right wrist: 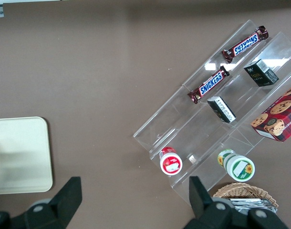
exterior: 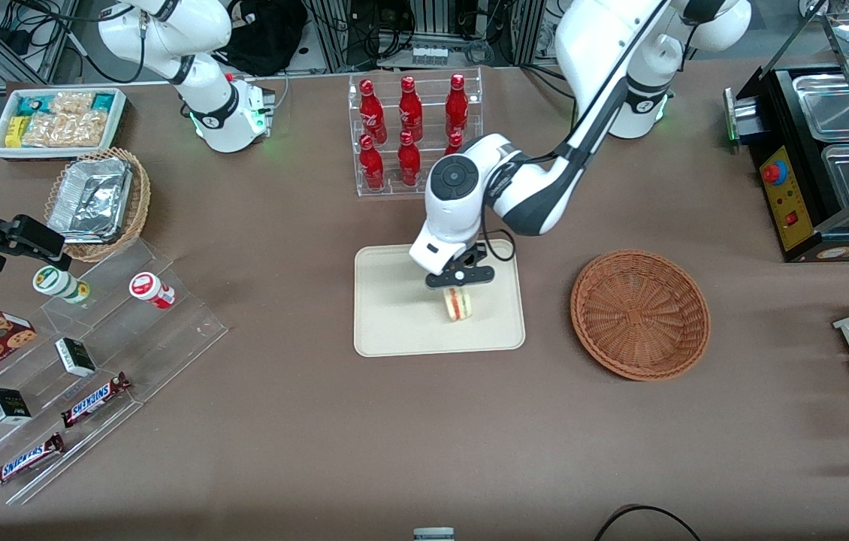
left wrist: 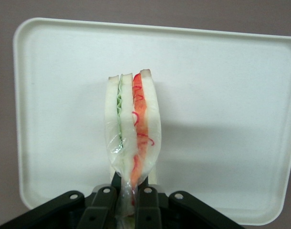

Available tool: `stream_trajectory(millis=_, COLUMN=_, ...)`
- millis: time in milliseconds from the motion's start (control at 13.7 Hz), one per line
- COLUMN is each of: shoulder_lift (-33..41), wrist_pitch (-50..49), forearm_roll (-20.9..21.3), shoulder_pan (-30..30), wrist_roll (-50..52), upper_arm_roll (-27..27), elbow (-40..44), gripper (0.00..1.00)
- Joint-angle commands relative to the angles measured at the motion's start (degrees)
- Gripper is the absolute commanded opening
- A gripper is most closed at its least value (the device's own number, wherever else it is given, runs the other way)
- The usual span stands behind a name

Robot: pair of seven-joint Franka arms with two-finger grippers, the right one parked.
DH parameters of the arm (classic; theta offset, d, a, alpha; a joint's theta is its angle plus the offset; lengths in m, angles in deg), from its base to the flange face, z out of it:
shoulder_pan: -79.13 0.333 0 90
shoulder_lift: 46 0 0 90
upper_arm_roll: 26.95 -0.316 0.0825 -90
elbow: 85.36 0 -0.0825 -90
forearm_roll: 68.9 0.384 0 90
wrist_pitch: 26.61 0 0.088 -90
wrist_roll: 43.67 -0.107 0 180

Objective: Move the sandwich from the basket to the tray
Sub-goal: 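Lift the sandwich and carry it with the left gripper over the cream tray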

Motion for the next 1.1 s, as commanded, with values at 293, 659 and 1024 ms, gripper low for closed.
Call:
stream_trajectory(millis=293, shoulder_lift=-5.07, wrist_pitch=5.75, forearm_roll=2.80, shoulder_pan=-2.53, wrist_roll=-1.79, upper_arm_roll=-0.81, elbow=2.21, gripper=0.12)
stream_trajectory(millis=659, shoulder_lift=-5.34, wrist_pitch=5.39, forearm_roll=4.31, shoulder_pan=-3.24, wrist_roll=-1.62, upper_arm_roll=-0.82, elbow=1.95, gripper=0.44)
stream_trajectory(millis=1024, shoulder_lift=-1.66, wrist_pitch=5.22, forearm_roll=3.52, shoulder_pan=-2.80, wrist_roll=-0.48, upper_arm_roll=-1.08, elbow=2.04, gripper=1.00)
